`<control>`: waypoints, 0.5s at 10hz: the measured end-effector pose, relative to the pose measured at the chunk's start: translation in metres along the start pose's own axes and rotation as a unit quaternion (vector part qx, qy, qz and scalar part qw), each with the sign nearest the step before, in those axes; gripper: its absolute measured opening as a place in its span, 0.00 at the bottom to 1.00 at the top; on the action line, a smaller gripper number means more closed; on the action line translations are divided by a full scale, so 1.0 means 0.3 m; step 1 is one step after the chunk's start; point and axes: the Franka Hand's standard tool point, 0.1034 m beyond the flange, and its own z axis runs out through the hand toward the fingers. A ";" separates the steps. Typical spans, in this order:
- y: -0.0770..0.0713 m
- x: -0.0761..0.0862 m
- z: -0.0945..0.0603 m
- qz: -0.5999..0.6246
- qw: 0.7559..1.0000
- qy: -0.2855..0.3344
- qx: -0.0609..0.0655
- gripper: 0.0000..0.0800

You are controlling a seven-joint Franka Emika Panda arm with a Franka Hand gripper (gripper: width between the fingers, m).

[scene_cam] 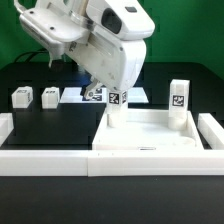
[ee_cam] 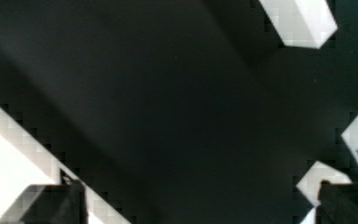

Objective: Assemble square table

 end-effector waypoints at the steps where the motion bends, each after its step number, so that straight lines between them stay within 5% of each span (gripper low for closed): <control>1: 0.000 0.001 0.001 0.023 1.000 0.000 0.000 0.81; 3: 0.001 0.002 0.001 0.101 0.995 0.001 0.000 0.81; 5: -0.096 0.057 0.017 0.232 0.973 0.003 -0.015 0.81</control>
Offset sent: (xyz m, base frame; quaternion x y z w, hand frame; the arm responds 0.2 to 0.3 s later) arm -0.0526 -0.0228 0.0135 -0.0480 0.0185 0.3064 0.9505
